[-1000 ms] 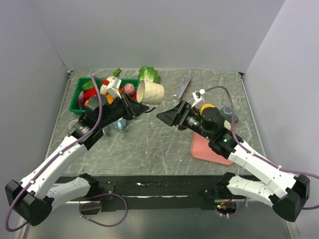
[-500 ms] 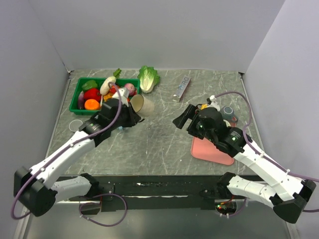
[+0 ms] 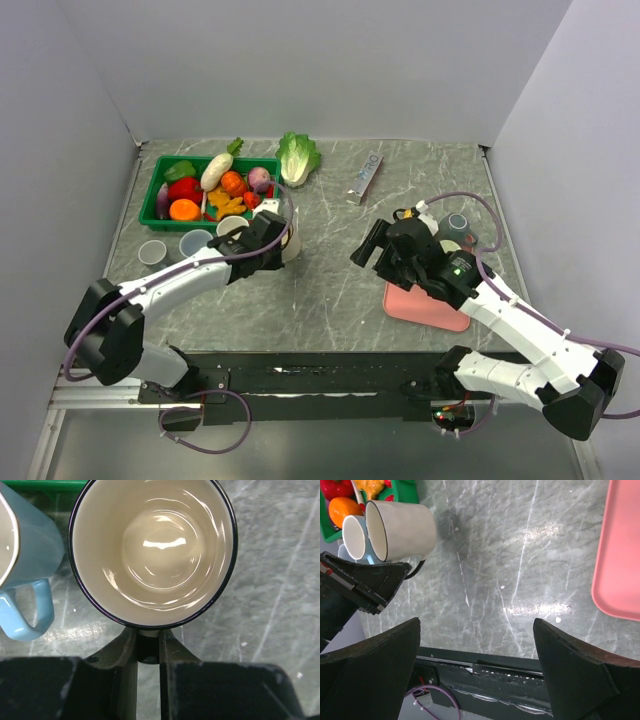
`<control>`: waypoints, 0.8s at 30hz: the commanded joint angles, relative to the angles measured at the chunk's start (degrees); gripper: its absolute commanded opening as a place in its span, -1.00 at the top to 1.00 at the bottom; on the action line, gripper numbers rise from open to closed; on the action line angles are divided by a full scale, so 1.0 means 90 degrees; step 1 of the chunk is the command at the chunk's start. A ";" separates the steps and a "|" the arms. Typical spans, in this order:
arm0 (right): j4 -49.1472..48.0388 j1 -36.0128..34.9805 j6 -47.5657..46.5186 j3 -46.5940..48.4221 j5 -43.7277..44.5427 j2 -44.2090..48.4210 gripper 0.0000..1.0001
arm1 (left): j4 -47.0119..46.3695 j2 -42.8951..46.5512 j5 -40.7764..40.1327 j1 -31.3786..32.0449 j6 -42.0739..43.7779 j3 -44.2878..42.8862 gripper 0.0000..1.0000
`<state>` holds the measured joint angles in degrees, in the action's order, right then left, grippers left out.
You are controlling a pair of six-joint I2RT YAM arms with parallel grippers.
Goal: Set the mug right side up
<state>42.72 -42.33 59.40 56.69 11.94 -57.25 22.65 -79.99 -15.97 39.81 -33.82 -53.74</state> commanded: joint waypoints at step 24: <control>0.0126 0.0376 -0.0086 -0.0078 -0.0156 -0.0161 -0.99 | -0.0759 -0.1045 -0.0892 0.0225 0.0467 -0.0026 0.21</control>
<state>43.11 -39.90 59.29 55.57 9.54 -58.41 16.95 -89.49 -23.88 41.45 -29.71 -52.73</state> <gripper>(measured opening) 0.994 0.337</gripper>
